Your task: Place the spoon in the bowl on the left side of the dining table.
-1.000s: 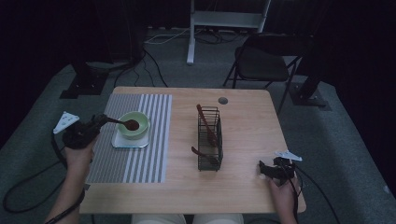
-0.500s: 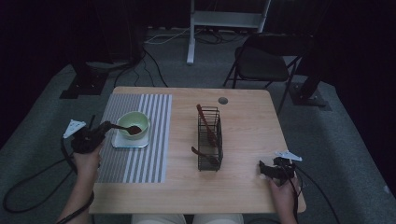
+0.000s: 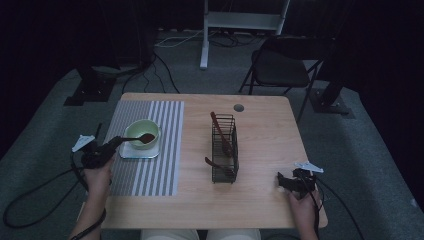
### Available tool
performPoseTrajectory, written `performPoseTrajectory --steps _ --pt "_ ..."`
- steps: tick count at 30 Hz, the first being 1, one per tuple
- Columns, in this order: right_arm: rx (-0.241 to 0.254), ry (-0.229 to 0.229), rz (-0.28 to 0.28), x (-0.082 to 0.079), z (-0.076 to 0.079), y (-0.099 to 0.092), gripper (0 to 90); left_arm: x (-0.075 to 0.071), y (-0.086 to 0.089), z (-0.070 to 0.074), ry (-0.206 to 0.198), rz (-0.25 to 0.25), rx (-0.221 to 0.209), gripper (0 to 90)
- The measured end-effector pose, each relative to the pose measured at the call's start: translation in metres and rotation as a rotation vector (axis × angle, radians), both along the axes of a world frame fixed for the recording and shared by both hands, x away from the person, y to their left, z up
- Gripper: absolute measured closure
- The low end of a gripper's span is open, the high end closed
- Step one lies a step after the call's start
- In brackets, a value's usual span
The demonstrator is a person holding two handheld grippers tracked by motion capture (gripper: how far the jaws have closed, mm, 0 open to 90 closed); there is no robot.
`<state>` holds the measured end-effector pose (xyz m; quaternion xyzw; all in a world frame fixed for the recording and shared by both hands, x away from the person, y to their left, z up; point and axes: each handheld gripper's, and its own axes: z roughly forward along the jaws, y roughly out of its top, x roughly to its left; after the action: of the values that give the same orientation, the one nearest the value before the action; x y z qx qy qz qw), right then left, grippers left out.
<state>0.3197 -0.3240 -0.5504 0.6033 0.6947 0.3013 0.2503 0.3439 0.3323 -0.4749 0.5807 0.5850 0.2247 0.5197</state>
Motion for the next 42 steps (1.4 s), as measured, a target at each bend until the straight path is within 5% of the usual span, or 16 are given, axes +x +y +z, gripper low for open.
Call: performPoseTrajectory --steps 13,20,25,33,42 --pt "-0.001 0.0 0.0 0.0 0.0 0.0 12.1 0.0 0.0 -0.01 0.065 0.006 0.053 82.7" --pt "0.0 0.0 0.0 0.0 0.0 0.0 12.1 0.0 0.002 -0.015 0.086 -0.004 0.033 82.5" --pt "-0.001 0.0 0.0 0.0 0.0 0.0 12.1 0.001 0.002 -0.015 0.093 -0.041 0.052 72.9" --pt "-0.001 0.0 0.0 0.0 0.0 0.0 12.1 -0.004 -0.003 -0.014 0.094 -0.027 0.122 58.4" --pt "-0.001 0.0 0.0 0.0 0.0 0.0 12.2 -0.012 -0.006 -0.018 0.147 0.028 0.165 21.1"
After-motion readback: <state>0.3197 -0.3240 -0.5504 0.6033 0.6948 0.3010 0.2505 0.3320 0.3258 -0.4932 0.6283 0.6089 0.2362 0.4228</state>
